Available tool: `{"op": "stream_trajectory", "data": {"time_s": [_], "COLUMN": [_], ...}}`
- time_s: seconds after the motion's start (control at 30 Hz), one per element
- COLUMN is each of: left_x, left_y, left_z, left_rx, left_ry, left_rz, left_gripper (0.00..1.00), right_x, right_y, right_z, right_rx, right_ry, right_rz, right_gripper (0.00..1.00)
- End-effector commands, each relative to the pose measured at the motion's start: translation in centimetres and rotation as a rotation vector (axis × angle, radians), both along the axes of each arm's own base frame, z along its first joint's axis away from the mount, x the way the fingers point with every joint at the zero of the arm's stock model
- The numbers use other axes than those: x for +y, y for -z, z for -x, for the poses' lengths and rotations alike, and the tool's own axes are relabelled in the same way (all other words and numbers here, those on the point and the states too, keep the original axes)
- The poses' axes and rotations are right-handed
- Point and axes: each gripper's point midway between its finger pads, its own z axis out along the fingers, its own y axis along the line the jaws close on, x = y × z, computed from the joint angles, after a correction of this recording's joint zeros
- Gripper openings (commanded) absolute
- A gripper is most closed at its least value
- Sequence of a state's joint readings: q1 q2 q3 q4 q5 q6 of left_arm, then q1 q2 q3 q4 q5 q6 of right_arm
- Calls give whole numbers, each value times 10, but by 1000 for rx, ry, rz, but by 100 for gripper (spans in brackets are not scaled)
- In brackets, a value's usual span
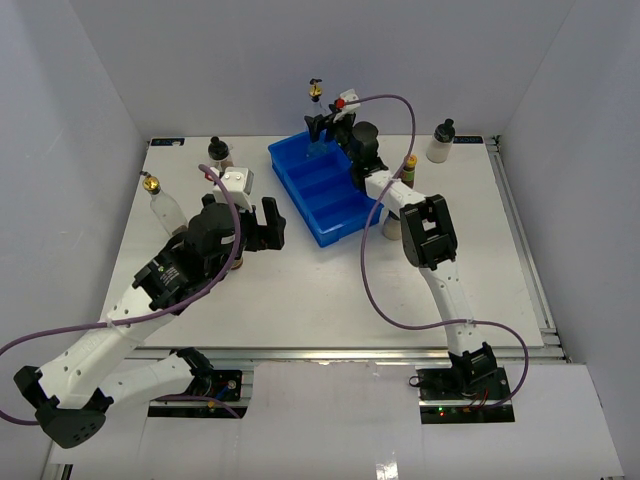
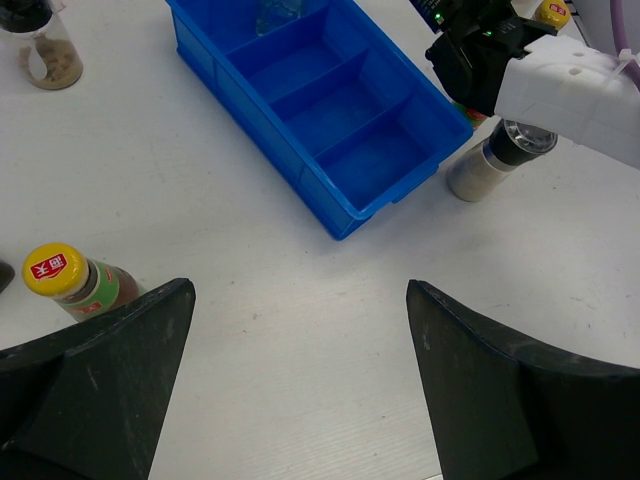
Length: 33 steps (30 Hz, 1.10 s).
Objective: Organize the condiment bottles
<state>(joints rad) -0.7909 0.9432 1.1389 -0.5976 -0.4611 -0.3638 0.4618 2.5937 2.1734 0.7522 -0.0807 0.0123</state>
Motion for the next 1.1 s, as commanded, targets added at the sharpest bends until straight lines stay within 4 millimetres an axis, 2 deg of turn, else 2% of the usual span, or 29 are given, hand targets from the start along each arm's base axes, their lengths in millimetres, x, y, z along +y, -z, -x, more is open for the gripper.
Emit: {"op": "stream_trajectory", "data": {"time_s": [0.0,0.03,0.07,0.13,0.2,0.33,0.43,0.5,0.53,0.6,0.63,0.7,0.73,0.8,0.87,0.93,0.97,1.07], "left_x": [6,6,6,8,12,21,51,69,82,103,110,129,138,159,180,192,205,225], "left_y": [-10,-11,-11,-12,-20,-21,-31,-30,-37,-43,-42,-41,-40,-32,-18,3,9,30], "left_z": [1,0,-1,-5,-11,-34,-63,-72,-75,-75,-72,-68,-67,-66,-66,-65,-63,-63], "left_rx": [-20,-20,-19,-14,-22,-3,28,56,51,48,59,67,68,85,122,178,192,230], "left_ry": [-24,-28,-32,-58,-100,-177,-265,-321,-368,-457,-480,-557,-590,-664,-736,-763,-802,-862], "left_rz": [26,26,25,13,12,-22,37,49,62,90,97,111,110,95,88,95,113,163], "left_gripper": [98,98,98,98,98,98,97,96,95,94,94,95,95,95,92,89,88,85], "right_x": [-9,-11,-13,-22,-32,-58,-84,-102,-110,-118,-122,-126,-130,-142,-143,-142,-139,-142], "right_y": [-87,-91,-84,-101,-104,-114,-116,-105,-99,-86,-92,-71,-73,-62,-70,-78,-83,-89], "right_z": [25,28,30,43,57,103,126,150,161,187,202,223,234,252,274,302,310,340], "right_rx": [-154,-152,-133,-131,-112,-48,114,288,371,496,519,631,657,753,794,786,766,680], "right_ry": [6,9,12,25,37,51,121,167,187,183,171,159,161,198,167,81,40,-53], "right_rz": [-77,-78,-70,-79,-82,-95,-131,-111,-120,-93,-93,-48,-48,-34,-67,-73,-76,-79], "right_gripper": [89,90,91,92,92,93,93,94,94,94,95,97,98,98,97,93,93,94]}}
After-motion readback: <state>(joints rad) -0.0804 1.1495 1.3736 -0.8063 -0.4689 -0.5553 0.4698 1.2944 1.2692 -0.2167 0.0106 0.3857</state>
